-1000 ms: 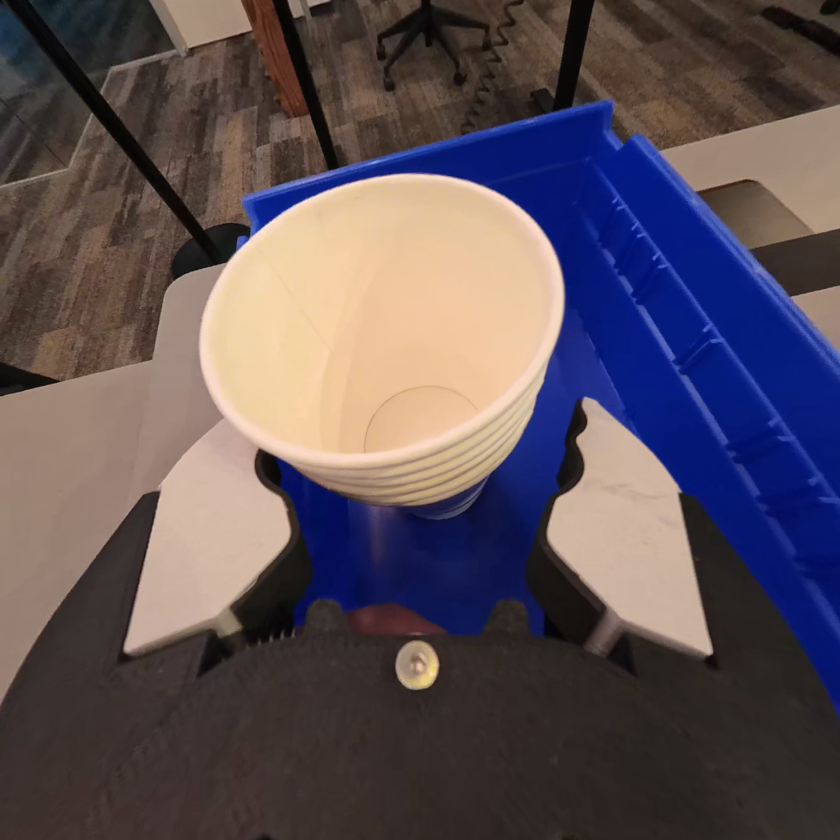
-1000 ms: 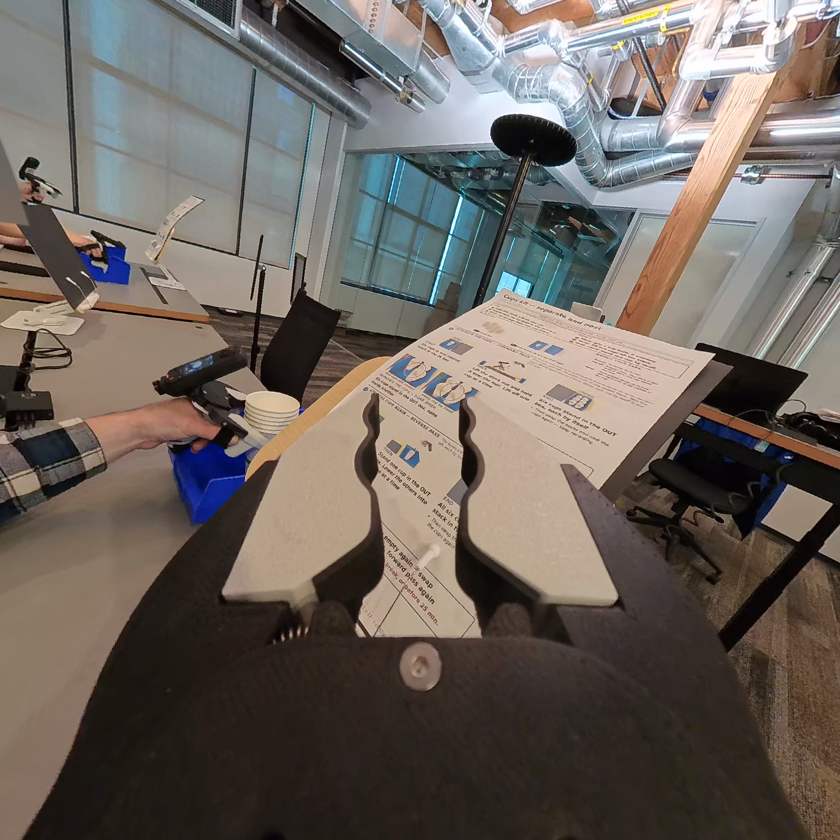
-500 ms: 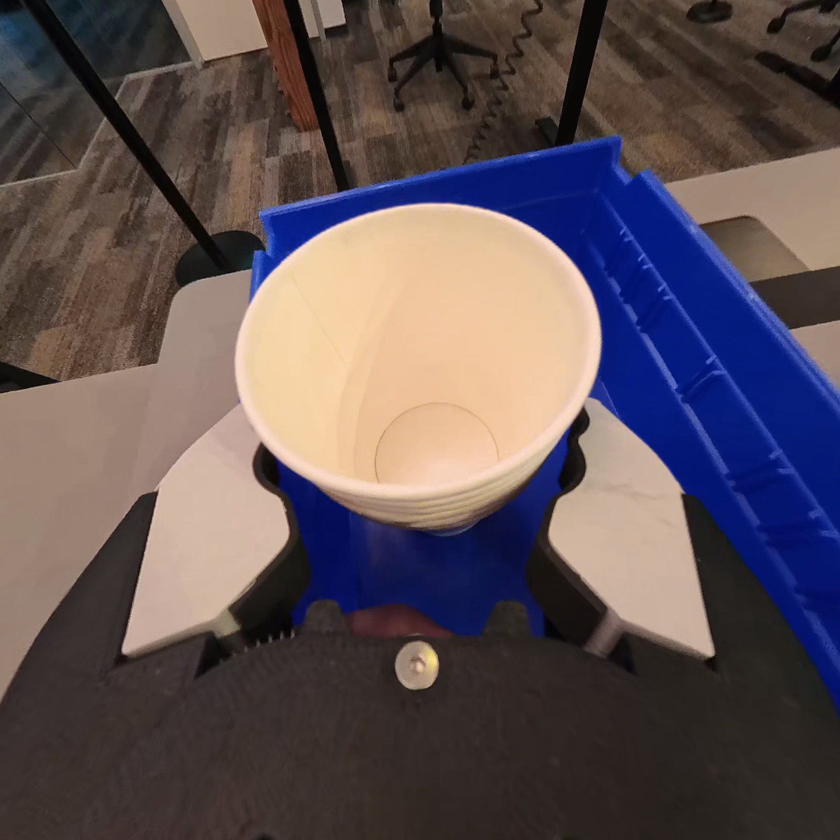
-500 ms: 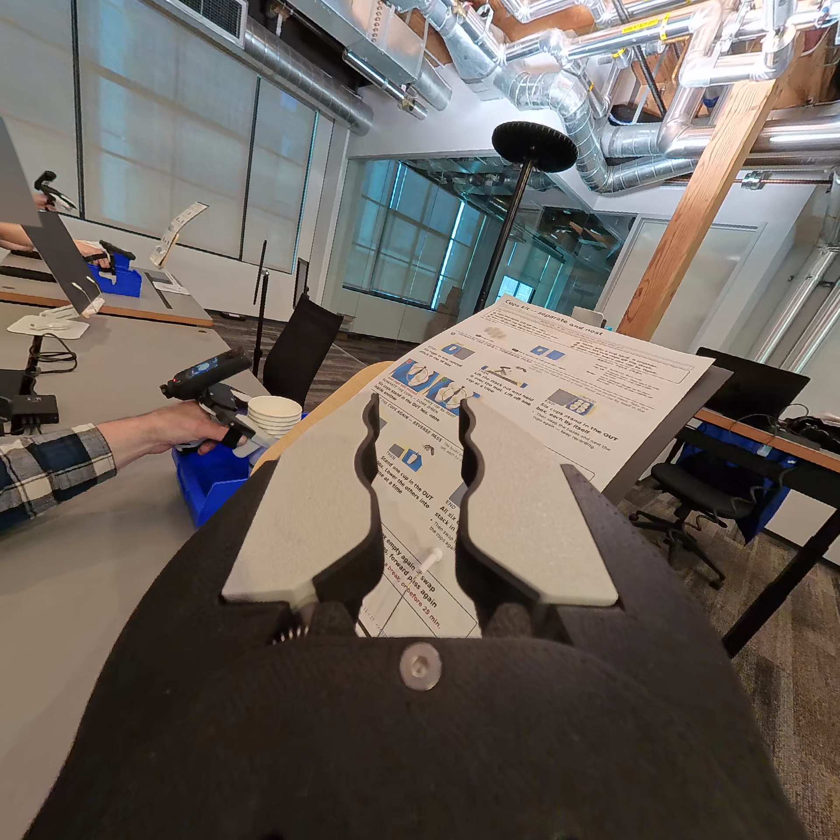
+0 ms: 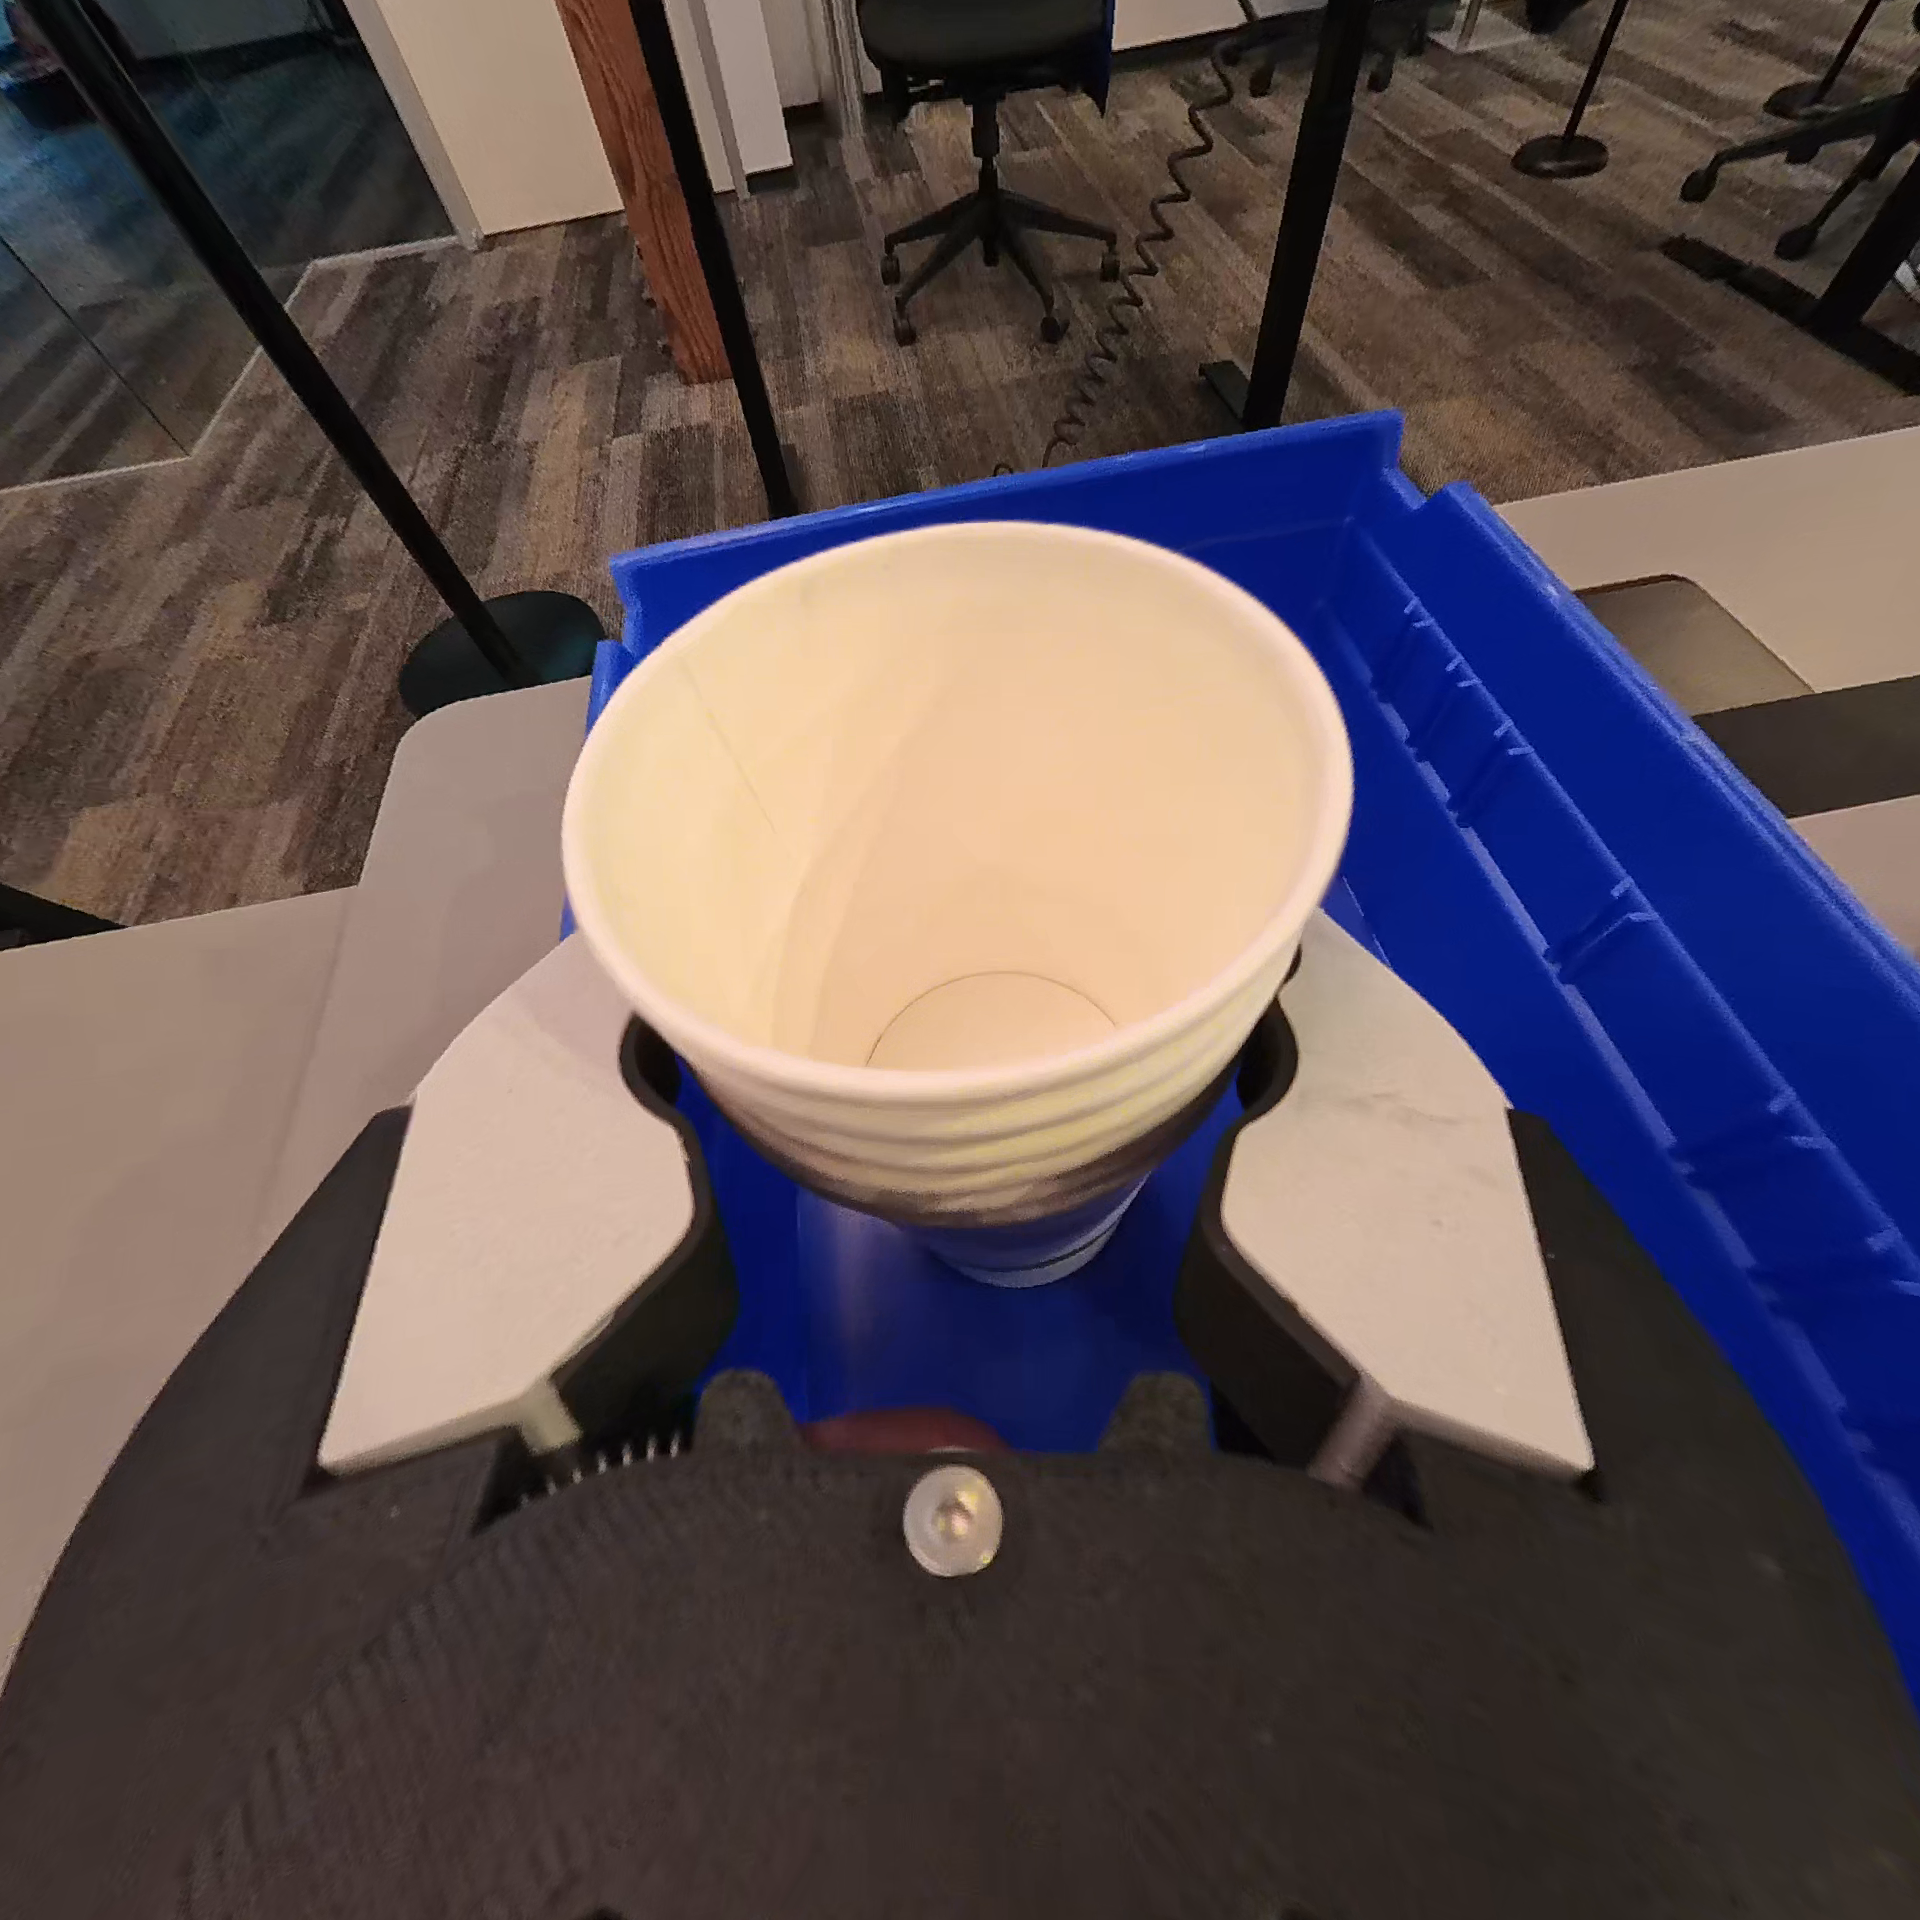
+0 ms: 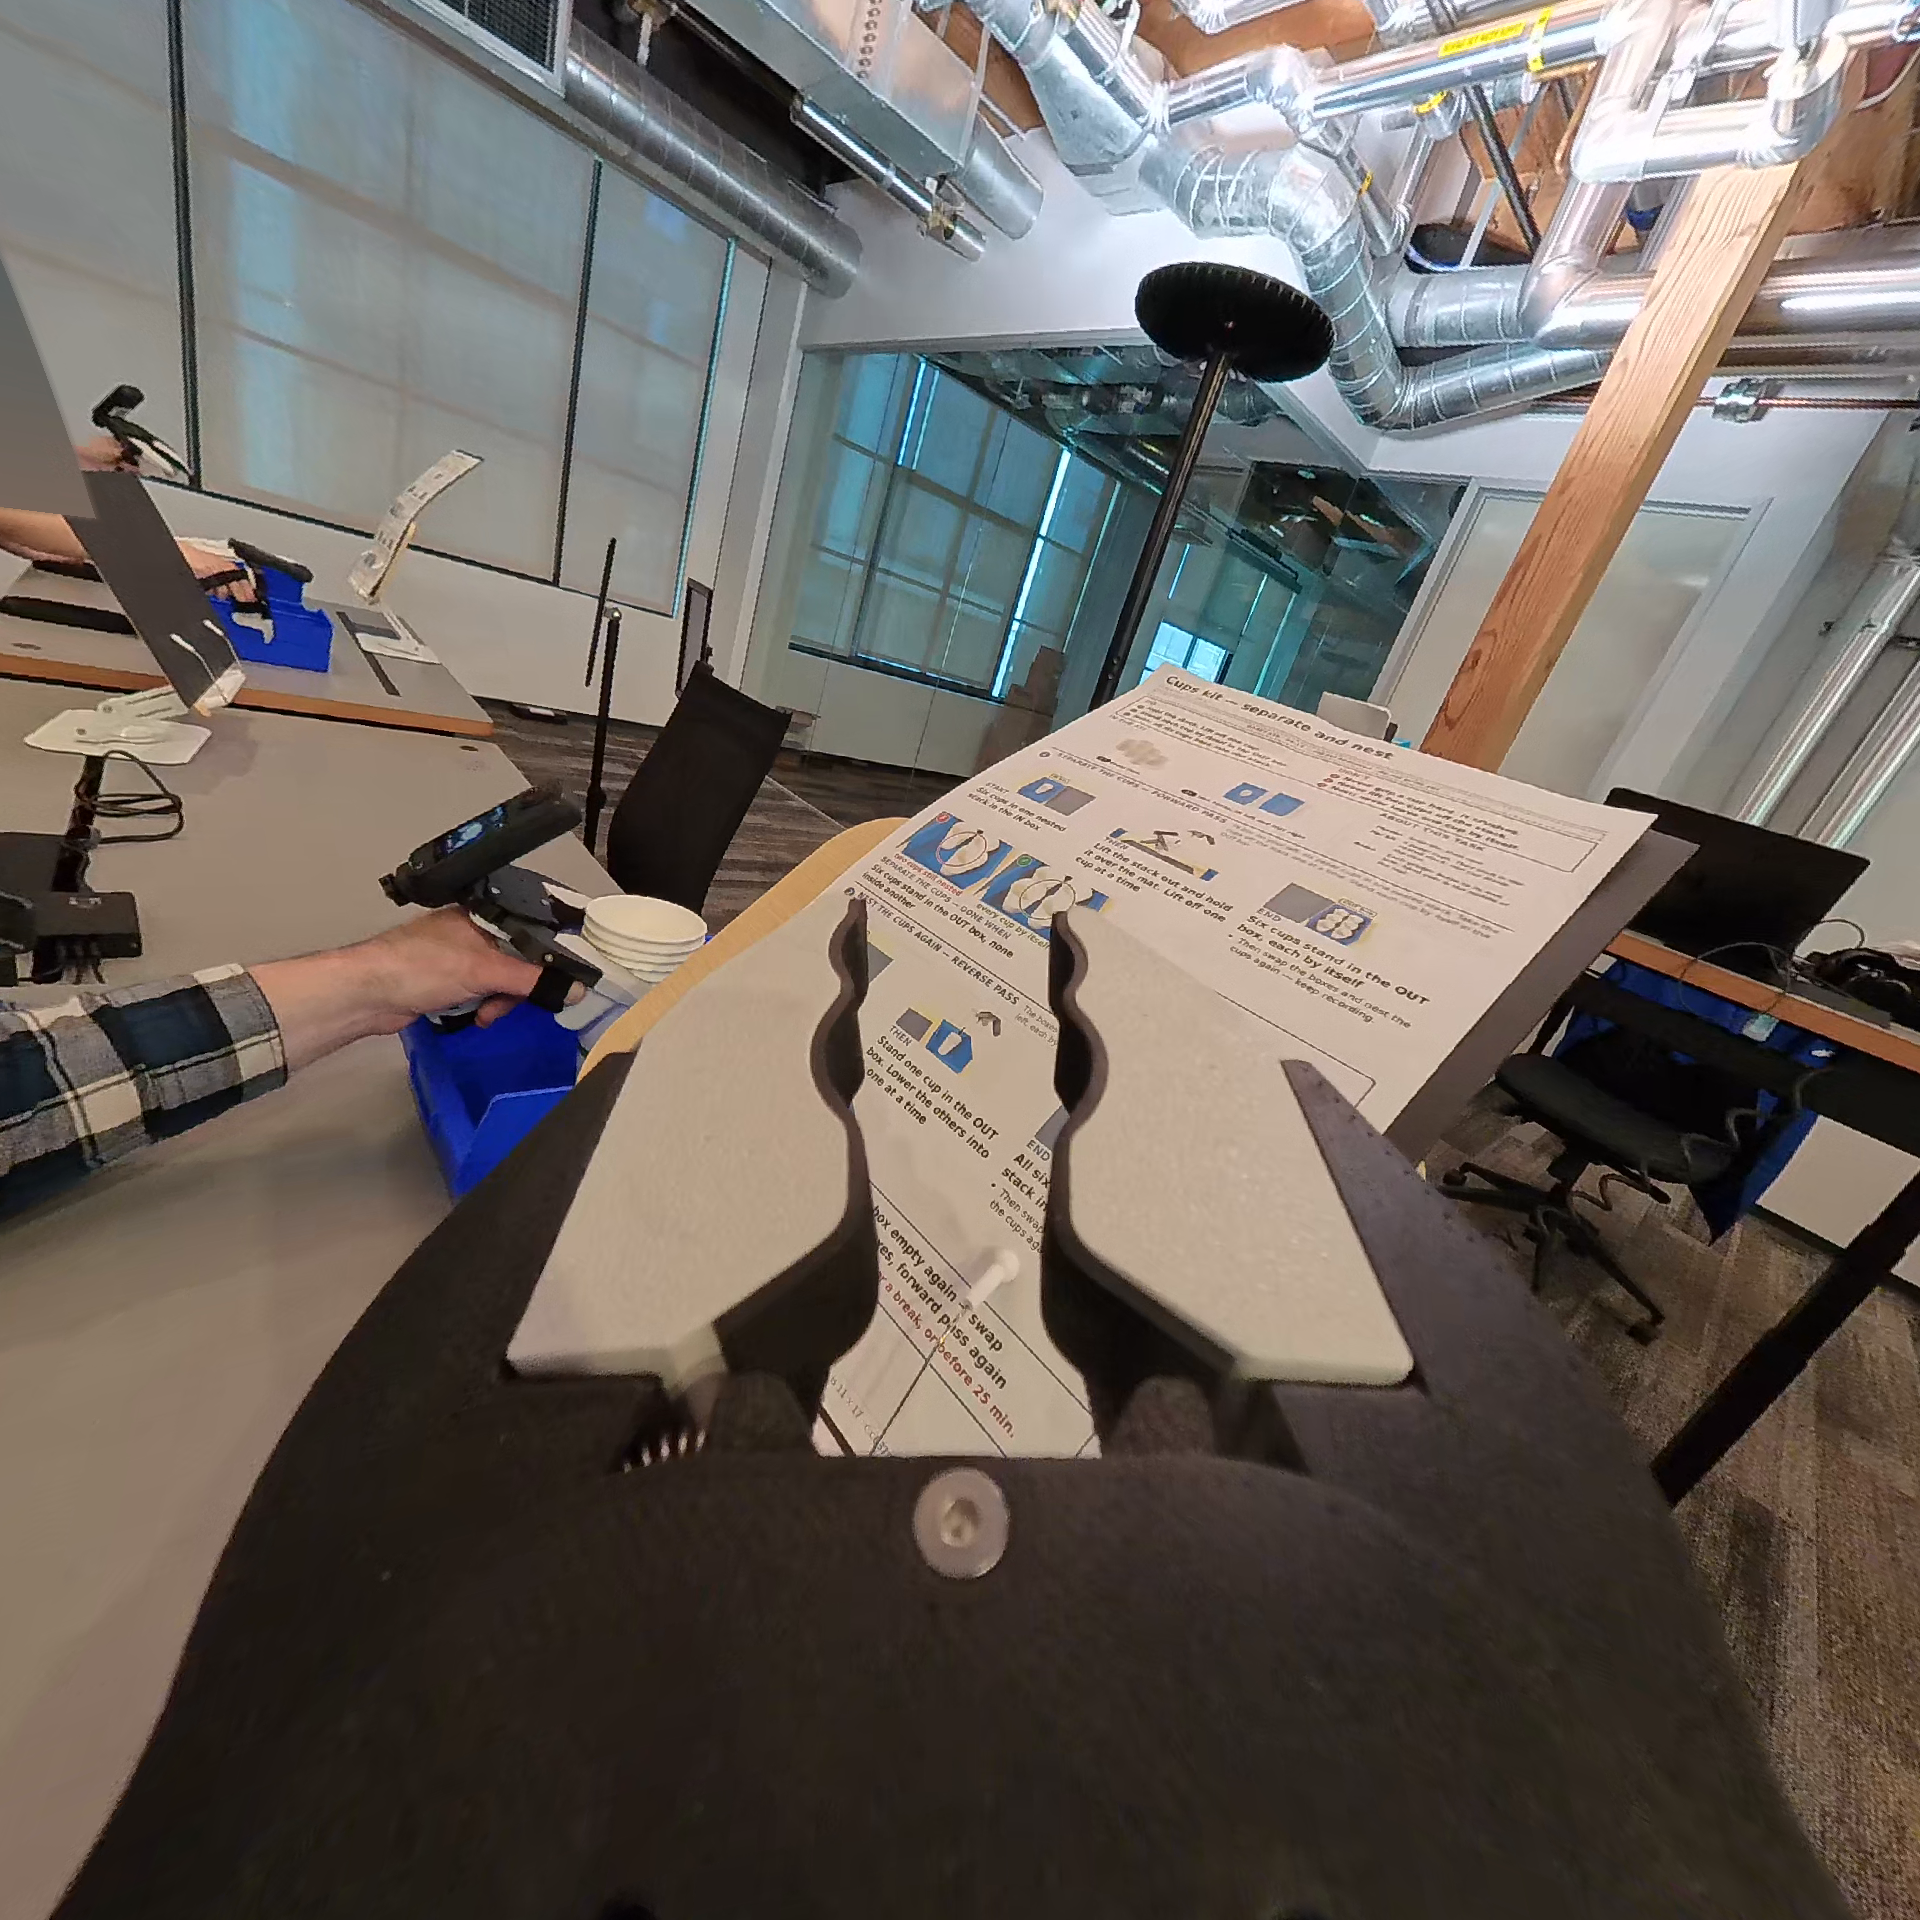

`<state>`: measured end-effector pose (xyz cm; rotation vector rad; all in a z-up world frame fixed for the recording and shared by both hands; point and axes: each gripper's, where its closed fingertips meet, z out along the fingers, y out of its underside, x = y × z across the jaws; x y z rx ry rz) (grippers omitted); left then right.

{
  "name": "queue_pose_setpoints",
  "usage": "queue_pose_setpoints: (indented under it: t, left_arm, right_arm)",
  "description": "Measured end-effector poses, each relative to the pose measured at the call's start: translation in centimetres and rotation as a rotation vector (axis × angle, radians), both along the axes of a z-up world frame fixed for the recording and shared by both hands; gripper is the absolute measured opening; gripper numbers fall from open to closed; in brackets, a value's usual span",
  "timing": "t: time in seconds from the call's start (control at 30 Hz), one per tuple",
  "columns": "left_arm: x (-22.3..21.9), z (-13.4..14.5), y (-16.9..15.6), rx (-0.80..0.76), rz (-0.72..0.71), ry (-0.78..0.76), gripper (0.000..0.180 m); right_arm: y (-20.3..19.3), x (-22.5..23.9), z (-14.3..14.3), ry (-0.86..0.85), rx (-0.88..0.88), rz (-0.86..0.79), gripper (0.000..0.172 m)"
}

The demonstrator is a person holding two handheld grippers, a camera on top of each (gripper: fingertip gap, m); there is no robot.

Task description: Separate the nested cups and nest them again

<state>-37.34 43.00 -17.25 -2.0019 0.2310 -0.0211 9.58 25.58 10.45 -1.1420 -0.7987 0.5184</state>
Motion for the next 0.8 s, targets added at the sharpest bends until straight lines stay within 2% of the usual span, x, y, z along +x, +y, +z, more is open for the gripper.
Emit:
queue_pose_setpoints:
  t: [0.37, 0.6, 0.8]
  left_arm:
    - [0.4, 2.9, -0.8, 0.099, -0.042, 0.046, 0.105]
    - [2.2, 9.8, -3.3, 0.226, -0.103, 0.171, 0.103]
    - [7.1, 16.6, -7.1, 0.354, -0.213, 0.291, 0.104]
  right_arm:
    - [-0.1, -0.3, -0.2, -0.014, -0.005, 0.010, 0.033]
    - [-0.5, -1.2, -0.6, -0.048, 0.003, 0.037, 0.033]
    - [-1.3, -2.9, -1.3, -0.108, 0.017, 0.083, 0.033]
